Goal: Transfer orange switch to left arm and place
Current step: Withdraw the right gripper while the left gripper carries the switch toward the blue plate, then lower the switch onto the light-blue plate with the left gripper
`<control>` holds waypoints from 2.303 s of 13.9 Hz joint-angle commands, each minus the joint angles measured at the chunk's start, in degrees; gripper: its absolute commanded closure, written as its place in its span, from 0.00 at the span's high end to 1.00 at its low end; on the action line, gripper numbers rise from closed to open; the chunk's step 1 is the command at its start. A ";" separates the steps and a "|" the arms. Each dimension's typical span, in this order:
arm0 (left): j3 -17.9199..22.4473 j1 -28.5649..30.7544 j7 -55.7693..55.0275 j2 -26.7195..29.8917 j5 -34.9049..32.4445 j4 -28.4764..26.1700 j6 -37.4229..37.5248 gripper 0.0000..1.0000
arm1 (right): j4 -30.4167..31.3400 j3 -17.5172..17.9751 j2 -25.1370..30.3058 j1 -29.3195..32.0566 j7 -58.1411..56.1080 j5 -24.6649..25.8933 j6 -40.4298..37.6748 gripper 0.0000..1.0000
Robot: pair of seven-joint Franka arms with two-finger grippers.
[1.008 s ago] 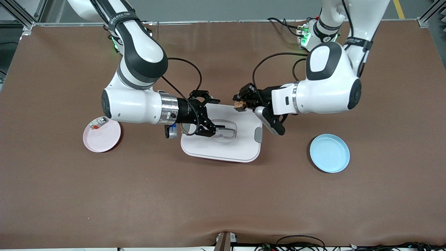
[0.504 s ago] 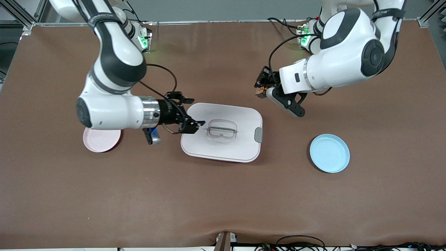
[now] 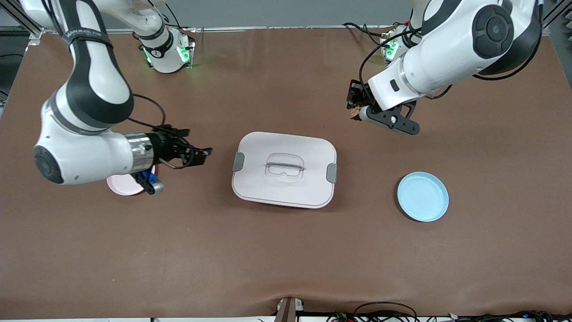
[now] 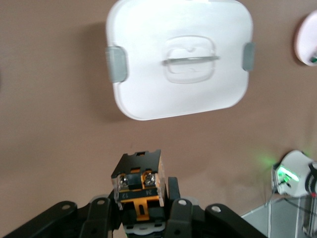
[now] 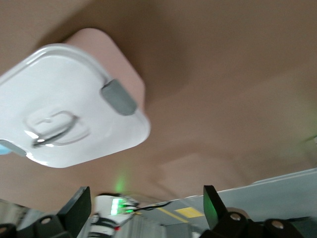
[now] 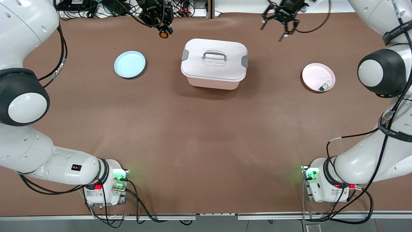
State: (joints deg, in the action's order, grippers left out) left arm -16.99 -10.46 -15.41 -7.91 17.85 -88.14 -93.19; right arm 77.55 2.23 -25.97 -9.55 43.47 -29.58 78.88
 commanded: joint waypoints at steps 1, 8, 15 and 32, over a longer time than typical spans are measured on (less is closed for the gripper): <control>-0.06 0.00 -4.53 0.09 -5.09 2.09 3.45 0.00 | -0.55 0.76 0.40 3.65 -11.79 7.58 -4.60 1.00; 0.20 6.83 -6.38 0.52 -8.88 2.09 8.46 0.00 | -0.64 0.76 2.95 9.36 -37.11 24.39 -10.23 1.00; 3.98 8.96 -34.73 1.41 -9.49 3.58 9.08 0.00 | -0.99 1.29 4.18 13.24 -45.76 32.03 -10.94 1.00; 4.42 18.98 -60.17 -1.14 -17.93 -19.86 -25.69 0.00 | -4.33 1.20 4.35 15.08 -46.37 31.08 -14.99 1.00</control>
State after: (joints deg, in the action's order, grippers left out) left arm -12.26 8.01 -73.65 -10.62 1.12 -103.29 -113.61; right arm 74.63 2.73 -21.59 4.25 -1.83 1.73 62.64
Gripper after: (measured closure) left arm 0.639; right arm 0.000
